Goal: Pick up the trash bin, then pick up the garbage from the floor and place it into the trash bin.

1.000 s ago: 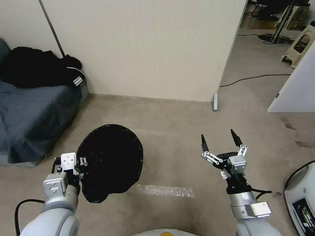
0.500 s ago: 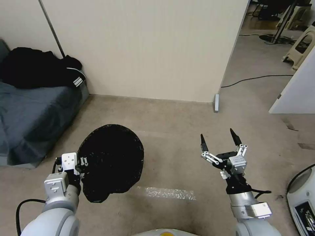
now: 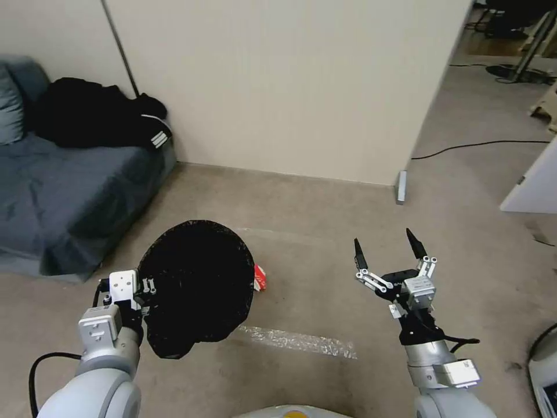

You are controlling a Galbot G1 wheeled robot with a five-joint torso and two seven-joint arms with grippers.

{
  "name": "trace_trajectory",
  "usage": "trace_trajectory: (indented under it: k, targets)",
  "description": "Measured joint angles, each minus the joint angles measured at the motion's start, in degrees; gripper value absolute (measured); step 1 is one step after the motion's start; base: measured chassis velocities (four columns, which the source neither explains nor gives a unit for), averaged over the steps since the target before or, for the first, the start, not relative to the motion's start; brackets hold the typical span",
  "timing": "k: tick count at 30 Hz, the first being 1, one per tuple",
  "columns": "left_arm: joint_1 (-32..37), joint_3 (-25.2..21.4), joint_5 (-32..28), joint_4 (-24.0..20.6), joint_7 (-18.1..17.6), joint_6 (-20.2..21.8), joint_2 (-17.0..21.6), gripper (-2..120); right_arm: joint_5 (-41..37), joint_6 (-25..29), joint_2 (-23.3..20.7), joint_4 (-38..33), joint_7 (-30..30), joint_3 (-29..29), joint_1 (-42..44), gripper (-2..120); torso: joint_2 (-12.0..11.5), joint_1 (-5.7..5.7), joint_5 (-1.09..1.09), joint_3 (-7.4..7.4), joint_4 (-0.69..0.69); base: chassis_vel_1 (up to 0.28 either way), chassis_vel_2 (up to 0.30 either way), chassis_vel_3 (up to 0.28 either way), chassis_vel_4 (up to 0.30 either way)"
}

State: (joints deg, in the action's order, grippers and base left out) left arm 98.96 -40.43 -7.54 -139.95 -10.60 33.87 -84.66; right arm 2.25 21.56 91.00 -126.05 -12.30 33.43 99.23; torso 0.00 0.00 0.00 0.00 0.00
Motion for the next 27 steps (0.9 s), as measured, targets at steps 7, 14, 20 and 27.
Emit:
trace_trajectory:
  k: [7,14,20,27]
  targets:
    - [0.0,0.1,0.0,0.1,0.0,0.0,0.0,2,0.0,0.0,0.0,0.0,0.0,0.0,0.0,100,0.0,0.0,0.0,0.0,0.0,0.049,0.049,0.04,0.042]
    - [-0.1,0.2,0.0,0.2,0.0,0.0,0.0,2,0.1,0.0,0.0,0.0,-0.3,0.0,0.0,100,0.0,0.0,0.0,0.0,0.0,0.011,0.011,0.015,0.013]
    - [-0.1,0.3,0.0,0.2,0.2,-0.1,0.0,2,0.1,0.2,0.1,0.1,-0.6,0.0,0.0,100,0.0,0.0,0.0,0.0,0.0,0.0,0.0,0.0,0.0]
    - [0.0,0.4,0.6,0.3,0.4,-0.2,-0.1,2,-0.1,-0.8,-0.9,0.2,0.8,-0.3,-1.5,100,0.0,0.0,0.0,0.0,0.0,0.0,0.0,0.0,0.0]
